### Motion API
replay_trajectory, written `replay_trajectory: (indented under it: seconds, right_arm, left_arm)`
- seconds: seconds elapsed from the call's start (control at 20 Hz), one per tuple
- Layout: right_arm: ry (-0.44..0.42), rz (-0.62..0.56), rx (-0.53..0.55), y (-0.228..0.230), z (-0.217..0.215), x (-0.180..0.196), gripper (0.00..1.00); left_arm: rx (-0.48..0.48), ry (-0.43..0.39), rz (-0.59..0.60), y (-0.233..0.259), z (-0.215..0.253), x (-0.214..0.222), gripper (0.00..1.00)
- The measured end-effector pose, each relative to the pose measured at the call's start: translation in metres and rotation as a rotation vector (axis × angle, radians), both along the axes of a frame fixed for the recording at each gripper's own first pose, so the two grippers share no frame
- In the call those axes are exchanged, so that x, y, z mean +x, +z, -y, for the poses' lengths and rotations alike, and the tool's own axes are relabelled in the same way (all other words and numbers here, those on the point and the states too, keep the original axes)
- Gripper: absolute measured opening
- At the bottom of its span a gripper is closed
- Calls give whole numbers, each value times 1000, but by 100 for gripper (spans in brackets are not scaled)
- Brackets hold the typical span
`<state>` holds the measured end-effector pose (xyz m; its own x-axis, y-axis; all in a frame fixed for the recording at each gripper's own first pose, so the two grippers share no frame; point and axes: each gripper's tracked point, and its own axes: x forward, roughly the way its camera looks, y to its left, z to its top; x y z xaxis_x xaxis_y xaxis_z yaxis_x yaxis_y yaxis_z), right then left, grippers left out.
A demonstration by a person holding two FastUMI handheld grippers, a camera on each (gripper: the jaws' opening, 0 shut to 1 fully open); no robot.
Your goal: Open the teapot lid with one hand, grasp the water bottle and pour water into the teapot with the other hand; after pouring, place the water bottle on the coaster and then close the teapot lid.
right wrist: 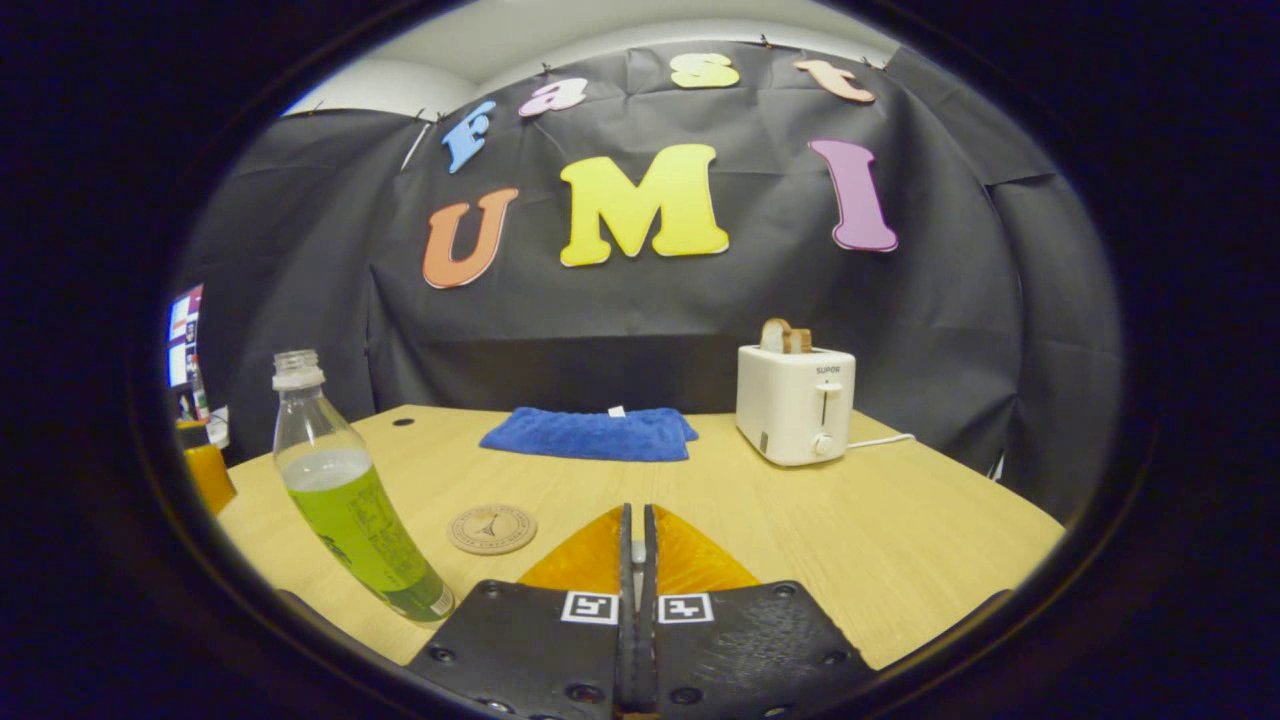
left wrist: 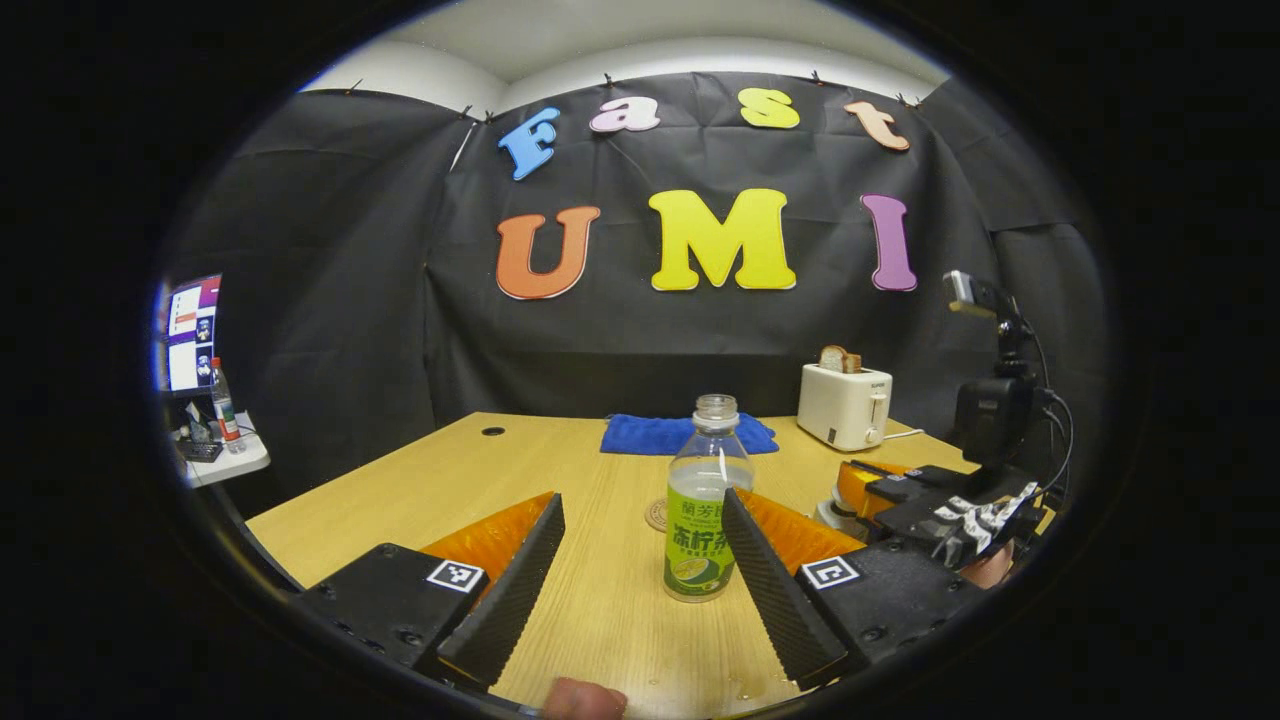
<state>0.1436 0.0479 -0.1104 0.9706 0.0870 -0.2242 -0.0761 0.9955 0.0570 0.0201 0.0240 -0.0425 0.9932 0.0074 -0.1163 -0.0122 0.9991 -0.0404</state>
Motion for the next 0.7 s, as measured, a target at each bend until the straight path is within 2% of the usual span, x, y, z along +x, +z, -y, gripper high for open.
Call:
replay_trajectory:
  seconds: [0.5, 0.7]
  right_arm:
    - [38, 54, -24, 30, 22, -39, 0]
    - [36, 52, -27, 31, 28, -45, 0]
  left_arm:
    - [-50, -66, -114, -55, 35, 22, 99]
    - [-33, -83, -140, -74, 42, 40, 99]
